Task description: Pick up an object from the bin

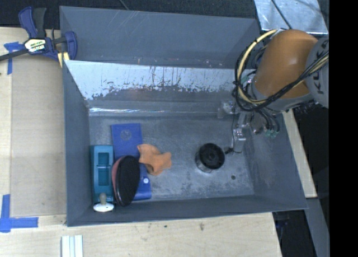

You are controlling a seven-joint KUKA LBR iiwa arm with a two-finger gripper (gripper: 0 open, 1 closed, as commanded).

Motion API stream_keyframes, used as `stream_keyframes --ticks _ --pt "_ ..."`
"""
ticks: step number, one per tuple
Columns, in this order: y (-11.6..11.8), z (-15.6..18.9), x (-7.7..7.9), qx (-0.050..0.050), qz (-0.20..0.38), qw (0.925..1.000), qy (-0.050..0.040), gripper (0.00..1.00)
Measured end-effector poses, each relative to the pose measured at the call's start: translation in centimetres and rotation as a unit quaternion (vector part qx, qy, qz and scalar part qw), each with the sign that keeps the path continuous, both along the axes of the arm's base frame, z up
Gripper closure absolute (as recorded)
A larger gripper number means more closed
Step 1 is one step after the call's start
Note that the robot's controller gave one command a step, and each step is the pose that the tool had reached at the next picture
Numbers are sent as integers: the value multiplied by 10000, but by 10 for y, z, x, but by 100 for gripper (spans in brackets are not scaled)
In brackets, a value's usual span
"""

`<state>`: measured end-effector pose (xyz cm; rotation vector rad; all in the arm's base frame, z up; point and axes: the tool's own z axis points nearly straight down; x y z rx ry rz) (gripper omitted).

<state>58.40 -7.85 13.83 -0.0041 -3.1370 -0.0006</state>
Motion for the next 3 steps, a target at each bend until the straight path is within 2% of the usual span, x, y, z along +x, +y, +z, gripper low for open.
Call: stream_keyframes --ticks 1,2,3 --pt "0 5 2 -5 11 10000 -42 0" --pt "6 -49 -8 -4 -446 9990 -57 0" --pt "11 -44 -10 -5 -399 9992 -29 0"
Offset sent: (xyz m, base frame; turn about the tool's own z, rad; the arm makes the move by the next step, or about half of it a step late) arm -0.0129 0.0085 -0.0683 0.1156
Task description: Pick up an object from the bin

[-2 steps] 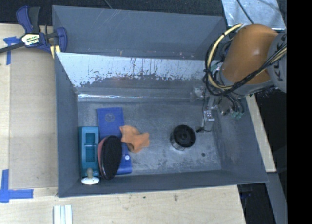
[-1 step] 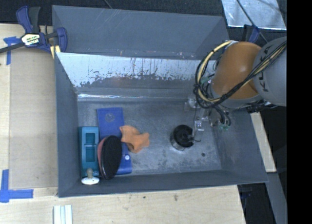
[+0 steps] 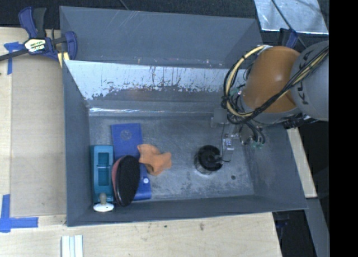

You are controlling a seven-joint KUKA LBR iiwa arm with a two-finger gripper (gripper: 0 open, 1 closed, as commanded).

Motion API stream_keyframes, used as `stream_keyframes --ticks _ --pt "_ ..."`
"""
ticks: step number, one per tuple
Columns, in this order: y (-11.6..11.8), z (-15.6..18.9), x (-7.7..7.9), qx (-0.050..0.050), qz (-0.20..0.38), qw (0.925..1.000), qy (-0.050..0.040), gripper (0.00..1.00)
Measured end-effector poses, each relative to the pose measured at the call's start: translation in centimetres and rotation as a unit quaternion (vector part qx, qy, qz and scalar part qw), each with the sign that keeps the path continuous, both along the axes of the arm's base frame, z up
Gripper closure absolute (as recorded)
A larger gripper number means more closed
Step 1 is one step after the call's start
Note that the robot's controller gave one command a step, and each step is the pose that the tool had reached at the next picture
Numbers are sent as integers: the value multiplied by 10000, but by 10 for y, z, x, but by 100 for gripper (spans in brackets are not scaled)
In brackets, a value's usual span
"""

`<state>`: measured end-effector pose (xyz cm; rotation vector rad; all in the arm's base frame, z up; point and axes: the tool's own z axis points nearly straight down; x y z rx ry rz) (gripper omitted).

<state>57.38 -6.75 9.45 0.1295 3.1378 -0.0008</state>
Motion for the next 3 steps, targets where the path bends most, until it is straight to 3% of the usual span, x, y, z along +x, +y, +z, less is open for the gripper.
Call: stream_keyframes --ticks 1,2,3 --pt "9 6 -24 3 -341 9994 -3 0" --pt "11 -22 -31 9 -548 9985 45 0" --pt "17 -21 -27 4 -317 9995 12 100"
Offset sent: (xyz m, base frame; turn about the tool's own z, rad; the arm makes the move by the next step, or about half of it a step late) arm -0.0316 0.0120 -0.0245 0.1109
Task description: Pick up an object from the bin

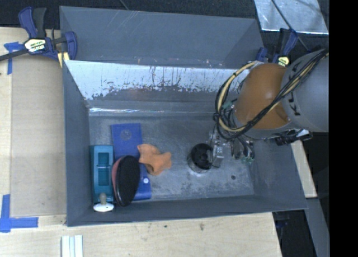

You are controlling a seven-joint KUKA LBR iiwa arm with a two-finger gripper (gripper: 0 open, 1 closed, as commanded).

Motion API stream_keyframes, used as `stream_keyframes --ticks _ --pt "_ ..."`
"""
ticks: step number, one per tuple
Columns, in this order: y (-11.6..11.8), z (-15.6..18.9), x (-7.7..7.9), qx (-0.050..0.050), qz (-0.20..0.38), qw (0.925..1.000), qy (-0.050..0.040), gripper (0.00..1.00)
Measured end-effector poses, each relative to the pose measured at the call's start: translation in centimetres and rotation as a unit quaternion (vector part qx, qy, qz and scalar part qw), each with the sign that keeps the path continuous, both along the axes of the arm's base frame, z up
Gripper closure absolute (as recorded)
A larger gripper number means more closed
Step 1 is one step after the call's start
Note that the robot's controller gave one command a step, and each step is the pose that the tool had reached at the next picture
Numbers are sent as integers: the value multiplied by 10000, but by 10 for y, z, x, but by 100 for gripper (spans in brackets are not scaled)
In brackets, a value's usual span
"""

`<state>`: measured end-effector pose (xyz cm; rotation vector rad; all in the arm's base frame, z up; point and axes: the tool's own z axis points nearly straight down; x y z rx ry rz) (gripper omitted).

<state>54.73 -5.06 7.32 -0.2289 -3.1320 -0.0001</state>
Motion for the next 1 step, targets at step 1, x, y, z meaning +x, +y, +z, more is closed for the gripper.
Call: stream_keyframes --ticks 1 --pt "0 0 0 0 1 10000 0 100"
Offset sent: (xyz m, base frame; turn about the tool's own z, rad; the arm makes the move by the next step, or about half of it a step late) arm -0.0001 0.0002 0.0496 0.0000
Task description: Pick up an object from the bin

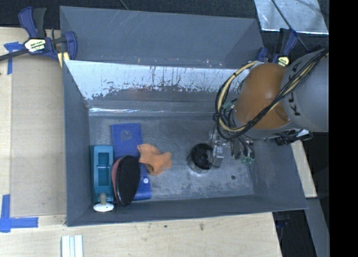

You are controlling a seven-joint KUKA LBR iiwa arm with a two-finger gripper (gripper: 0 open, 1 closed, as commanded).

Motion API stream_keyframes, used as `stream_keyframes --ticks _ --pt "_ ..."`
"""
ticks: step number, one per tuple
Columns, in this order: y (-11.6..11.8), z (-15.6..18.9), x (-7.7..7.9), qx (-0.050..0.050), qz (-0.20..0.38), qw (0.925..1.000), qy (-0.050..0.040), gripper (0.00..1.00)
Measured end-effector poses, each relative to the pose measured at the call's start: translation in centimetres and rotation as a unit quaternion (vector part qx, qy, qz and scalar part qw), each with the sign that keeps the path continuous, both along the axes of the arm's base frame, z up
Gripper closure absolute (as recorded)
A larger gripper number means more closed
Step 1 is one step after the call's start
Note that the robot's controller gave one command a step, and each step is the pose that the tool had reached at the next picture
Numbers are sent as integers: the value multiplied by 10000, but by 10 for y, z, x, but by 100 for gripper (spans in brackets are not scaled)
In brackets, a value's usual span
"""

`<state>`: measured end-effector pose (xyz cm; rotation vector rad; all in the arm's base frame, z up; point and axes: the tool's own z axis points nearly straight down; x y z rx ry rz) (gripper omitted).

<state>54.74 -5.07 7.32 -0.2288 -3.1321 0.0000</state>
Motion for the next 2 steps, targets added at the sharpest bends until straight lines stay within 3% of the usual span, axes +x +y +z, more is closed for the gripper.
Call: stream_keyframes --ticks 2 --pt "0 17 -1 -3 -2 10000 -14 100"
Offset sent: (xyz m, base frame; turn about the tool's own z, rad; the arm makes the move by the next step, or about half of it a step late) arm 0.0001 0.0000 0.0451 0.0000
